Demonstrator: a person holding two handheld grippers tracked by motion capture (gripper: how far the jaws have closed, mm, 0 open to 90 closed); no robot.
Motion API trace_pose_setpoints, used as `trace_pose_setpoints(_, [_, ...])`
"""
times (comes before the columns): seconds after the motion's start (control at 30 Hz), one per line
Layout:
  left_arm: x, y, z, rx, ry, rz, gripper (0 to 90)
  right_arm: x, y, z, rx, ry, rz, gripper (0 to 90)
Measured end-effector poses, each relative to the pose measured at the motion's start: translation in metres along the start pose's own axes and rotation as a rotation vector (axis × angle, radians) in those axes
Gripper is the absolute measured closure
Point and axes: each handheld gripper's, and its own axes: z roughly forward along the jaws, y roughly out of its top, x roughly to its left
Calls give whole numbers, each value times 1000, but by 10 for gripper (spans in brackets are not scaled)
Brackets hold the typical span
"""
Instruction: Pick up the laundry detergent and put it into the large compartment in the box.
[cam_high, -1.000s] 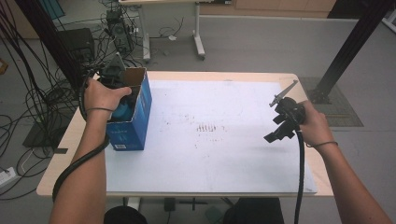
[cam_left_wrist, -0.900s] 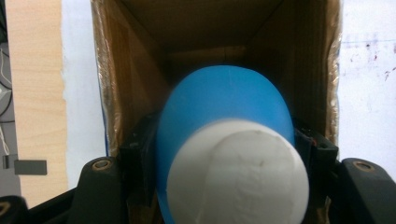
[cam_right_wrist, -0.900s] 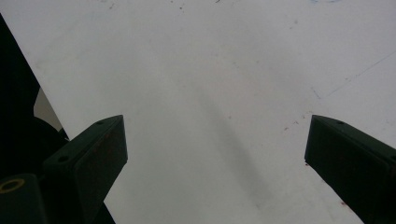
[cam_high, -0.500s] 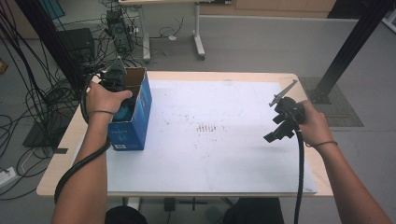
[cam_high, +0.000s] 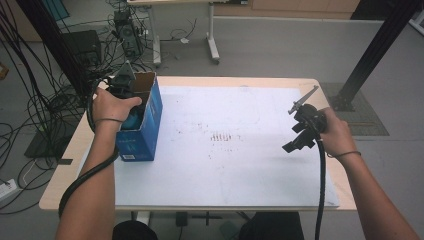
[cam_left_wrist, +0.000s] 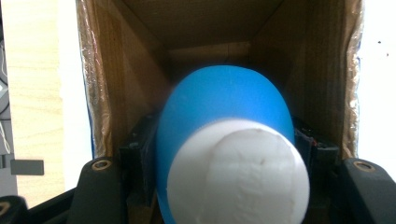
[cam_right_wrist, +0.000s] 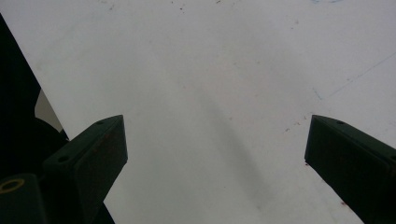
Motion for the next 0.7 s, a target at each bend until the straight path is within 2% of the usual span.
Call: trace_pose_setpoints(0.7, [1, 0, 1, -5, -4, -4, 374, -1, 3, 3, 5, 1, -5, 56])
